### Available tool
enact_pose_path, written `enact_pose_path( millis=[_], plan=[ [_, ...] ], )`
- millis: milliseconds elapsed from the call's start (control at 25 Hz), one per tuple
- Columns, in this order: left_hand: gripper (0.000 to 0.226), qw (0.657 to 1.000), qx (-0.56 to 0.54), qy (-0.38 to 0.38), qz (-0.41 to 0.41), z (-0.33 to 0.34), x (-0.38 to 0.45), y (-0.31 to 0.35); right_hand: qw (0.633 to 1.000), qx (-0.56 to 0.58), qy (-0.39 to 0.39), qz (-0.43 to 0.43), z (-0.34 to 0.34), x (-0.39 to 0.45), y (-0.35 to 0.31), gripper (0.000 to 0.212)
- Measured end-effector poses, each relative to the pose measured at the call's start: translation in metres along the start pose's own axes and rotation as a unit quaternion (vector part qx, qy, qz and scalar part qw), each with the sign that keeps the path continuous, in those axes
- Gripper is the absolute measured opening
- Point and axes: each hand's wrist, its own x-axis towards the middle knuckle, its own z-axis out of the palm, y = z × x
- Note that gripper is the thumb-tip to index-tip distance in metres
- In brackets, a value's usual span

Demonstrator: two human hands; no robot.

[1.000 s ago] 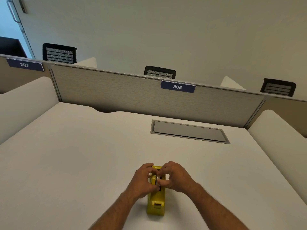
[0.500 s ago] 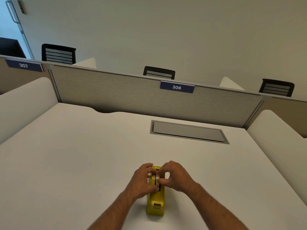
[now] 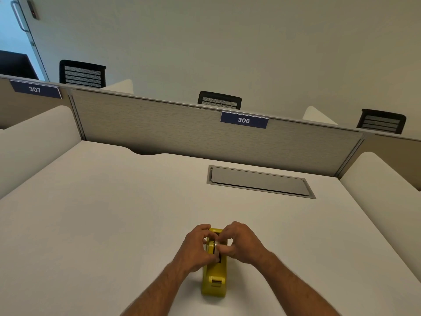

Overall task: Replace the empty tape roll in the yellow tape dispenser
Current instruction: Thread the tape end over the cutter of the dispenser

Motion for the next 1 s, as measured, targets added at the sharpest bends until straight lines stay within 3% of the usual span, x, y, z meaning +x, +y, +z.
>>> enact_pose_path(
  millis=[520,1000],
  plan=[
    [0.058,1.000,0.002,0.006,-0.004,-0.0010,-0.0035,0.0036,1.000,0.002,0.002,0.009,0.0002,0.0021,-0.0002,0.022],
    [0.056,1.000,0.000,0.010,-0.003,-0.0007,-0.0044,0.0049,0.999,-0.030,0.011,-0.044,0.0032,-0.0062,-0.0025,0.029]
  ],
)
